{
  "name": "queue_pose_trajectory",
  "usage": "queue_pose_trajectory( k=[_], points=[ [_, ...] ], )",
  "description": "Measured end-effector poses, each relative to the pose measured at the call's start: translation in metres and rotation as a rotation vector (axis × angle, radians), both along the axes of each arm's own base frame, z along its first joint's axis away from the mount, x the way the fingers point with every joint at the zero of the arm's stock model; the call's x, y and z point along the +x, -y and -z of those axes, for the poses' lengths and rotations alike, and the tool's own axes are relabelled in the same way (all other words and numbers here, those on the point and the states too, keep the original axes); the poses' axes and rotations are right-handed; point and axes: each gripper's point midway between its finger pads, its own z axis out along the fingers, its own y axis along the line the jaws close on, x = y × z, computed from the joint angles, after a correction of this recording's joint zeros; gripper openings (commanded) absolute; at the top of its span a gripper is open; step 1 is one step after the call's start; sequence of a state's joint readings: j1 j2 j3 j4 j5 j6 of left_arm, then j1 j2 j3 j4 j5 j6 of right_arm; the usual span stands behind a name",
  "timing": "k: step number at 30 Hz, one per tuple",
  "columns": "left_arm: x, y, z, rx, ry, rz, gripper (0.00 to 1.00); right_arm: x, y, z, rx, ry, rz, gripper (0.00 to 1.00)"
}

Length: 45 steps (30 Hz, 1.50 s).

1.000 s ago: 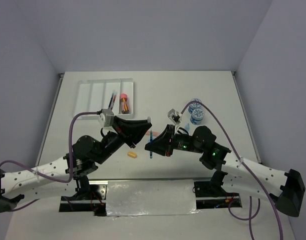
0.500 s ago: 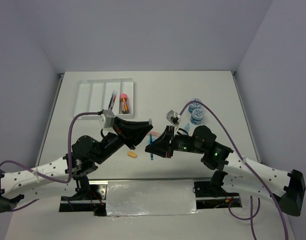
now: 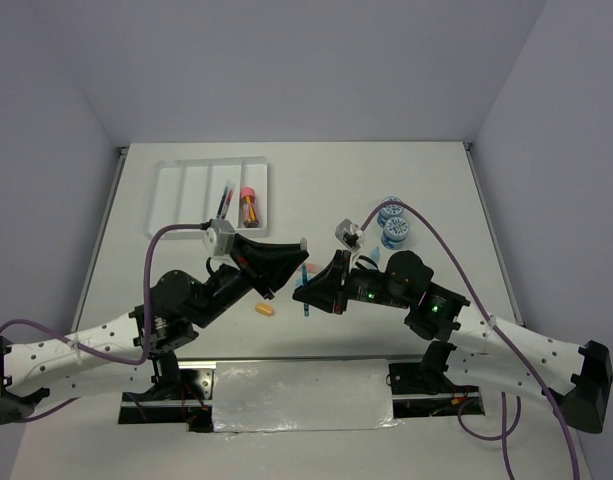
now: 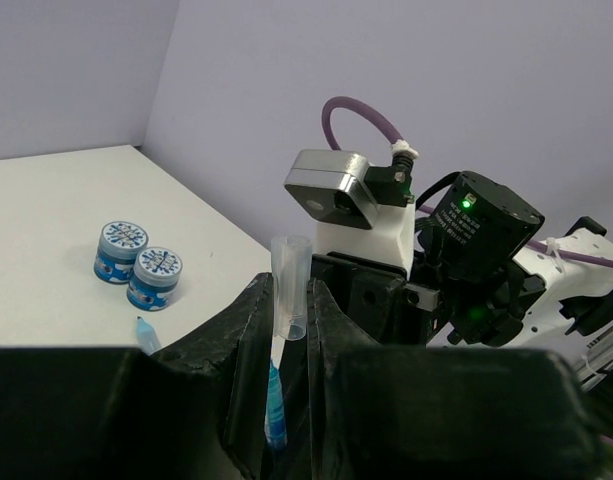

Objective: Sort the stationery into containers
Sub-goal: Close the pen cap on the pen.

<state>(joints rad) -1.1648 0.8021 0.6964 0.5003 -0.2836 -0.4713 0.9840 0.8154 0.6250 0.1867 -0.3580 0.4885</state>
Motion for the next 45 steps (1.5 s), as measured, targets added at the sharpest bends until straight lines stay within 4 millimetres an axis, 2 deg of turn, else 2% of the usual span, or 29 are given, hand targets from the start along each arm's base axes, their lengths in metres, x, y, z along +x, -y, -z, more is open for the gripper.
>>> queue_pose_trajectory(
  k=[16,32,35,41,45],
  points=[
    [0.005,0.006,0.011,0.031,-0.018,-0.014,0.0,0.001,0.005,-0.011,0.01,0.025,0.022,0.0],
    [0.003,0.008,0.009,0.026,-0.014,0.004,0.0,0.012,0.011,-0.021,-0.03,0.071,0.08,0.0],
    [0.002,0.008,0.004,0.018,-0.007,0.008,0.1,0.014,0.011,-0.027,-0.053,0.103,0.083,0.0],
    [-0.001,0.008,-0.02,-0.024,0.019,0.023,0.27,0.017,0.014,-0.05,-0.06,0.215,0.083,0.0],
    [-0.001,0.009,-0.021,-0.027,0.025,0.026,0.38,0.016,0.013,-0.052,-0.058,0.253,0.069,0.0]
  ],
)
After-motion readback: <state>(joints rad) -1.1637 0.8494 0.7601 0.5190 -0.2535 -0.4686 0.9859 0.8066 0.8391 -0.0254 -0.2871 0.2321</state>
